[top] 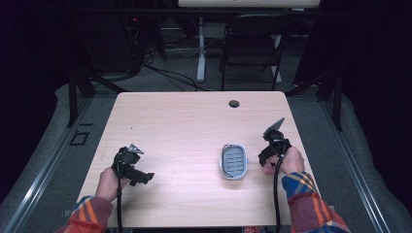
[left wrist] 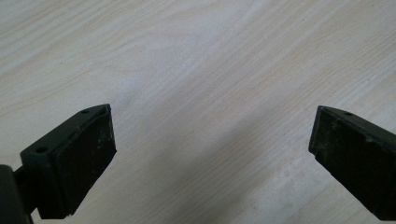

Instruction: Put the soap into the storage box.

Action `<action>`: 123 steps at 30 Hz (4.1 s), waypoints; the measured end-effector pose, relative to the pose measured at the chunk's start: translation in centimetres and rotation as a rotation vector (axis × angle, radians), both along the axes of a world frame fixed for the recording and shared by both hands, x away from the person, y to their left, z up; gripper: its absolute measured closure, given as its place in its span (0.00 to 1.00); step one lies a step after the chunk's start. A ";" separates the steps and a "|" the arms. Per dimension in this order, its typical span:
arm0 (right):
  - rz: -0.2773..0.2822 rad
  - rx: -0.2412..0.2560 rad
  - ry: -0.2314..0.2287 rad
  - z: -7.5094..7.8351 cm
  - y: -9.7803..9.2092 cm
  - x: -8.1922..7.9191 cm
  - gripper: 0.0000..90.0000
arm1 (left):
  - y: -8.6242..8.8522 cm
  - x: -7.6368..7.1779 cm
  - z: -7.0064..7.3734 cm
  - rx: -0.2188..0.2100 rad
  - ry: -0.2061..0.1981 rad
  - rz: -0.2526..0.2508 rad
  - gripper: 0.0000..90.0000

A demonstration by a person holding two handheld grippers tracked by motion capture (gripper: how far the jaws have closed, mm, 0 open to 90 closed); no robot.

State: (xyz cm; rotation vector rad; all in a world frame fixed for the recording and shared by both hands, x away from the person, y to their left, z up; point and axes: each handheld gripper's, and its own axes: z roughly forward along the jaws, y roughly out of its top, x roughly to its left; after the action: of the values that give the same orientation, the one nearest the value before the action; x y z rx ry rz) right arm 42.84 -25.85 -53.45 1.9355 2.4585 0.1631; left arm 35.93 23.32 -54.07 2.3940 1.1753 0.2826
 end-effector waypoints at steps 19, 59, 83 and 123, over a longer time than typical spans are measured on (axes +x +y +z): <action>0.007 -0.030 0.030 -0.7 0.3 0.5 0.38 | -0.1 0.0 0.0 0.001 0.004 0.001 0.01; 0.053 0.026 0.013 2.1 -0.5 -0.1 0.41 | -0.1 0.0 0.0 0.008 0.012 -0.004 0.01; 0.130 0.006 -0.005 5.2 0.8 -1.2 0.41 | -0.5 0.2 -0.1 0.013 0.017 -0.022 0.01; 0.189 -0.009 -0.022 9.2 3.1 -1.8 0.41 | -1.1 0.6 -0.3 0.020 0.028 -0.037 0.01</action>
State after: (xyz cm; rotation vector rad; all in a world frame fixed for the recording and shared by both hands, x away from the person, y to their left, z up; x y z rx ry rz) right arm 41.08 -22.70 -44.26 1.6852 2.6196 0.1729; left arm 36.53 22.25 -54.38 2.4414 1.1444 0.2512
